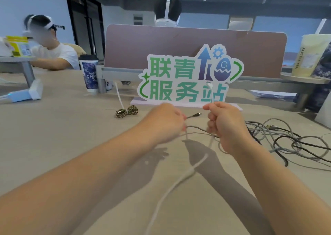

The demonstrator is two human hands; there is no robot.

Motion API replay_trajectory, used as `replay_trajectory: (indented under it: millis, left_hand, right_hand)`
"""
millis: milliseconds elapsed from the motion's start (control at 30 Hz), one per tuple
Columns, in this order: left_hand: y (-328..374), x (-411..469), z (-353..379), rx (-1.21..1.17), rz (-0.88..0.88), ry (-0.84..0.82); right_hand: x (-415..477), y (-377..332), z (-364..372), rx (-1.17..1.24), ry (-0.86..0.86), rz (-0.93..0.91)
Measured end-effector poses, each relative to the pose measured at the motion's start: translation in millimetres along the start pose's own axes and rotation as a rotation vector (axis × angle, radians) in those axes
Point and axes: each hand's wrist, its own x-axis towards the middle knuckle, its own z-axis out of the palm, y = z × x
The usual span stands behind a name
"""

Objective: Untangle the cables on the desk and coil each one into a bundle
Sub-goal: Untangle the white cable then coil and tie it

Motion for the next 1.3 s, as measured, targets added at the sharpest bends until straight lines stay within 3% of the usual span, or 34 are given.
replay_trajectory:
  millis: [67,133,267,367,467,600,900,967,1100,1300]
  left_hand:
    - [-8.4,12.0,-9.2,-0.134,0.038,0.234]
    - [-24.2,19.4,-4.3,-0.125,0.138,0.357]
    - [-55.0,23.1,18.0,0.035,0.394,0.239]
    - [-60.8,23.1,20.3,0.116,0.521,0.086]
    - [-60.1,22.5,20.9,-0.149,0.330,0.002]
    - [-59.0,30.4,9.3,-0.774,0.010,0.124]
    - [-59.2,32.2,-0.8,-1.417,-0.207,0.204]
    - [-62.1,30.8,-2.9,-1.401,-0.174,0.157]
    - [-63.3,23.1,-4.3,-1.108,-0.066,-0.054]
    - [-52.4,11.4,13.0,-0.912,-0.093,-0.338]
  right_hand:
    - [4.7,-0.6,-14.1,-0.110,-0.067,0.025]
    - [6.1,-0.4,-24.7,-0.164,-0.237,0.112]
    - [0.5,-2.6,-29.7,-0.346,-0.538,0.225]
    - [-3.2,-6.6,-23.1,-0.312,-0.607,0.201]
    - [-3.9,-9.3,-21.3,-0.210,-0.570,0.183]
    - [-2.1,-9.5,-22.0,-0.103,-0.486,0.222]
    - [-1.3,-9.3,-20.5,-0.201,-0.392,0.220]
    - [1.2,-5.7,-17.1,-0.192,-0.275,0.148]
    - [-0.4,4.0,-2.3,-0.149,-0.052,-0.023]
    - [-18.6,16.8,25.2,-0.352,-0.168,-0.092]
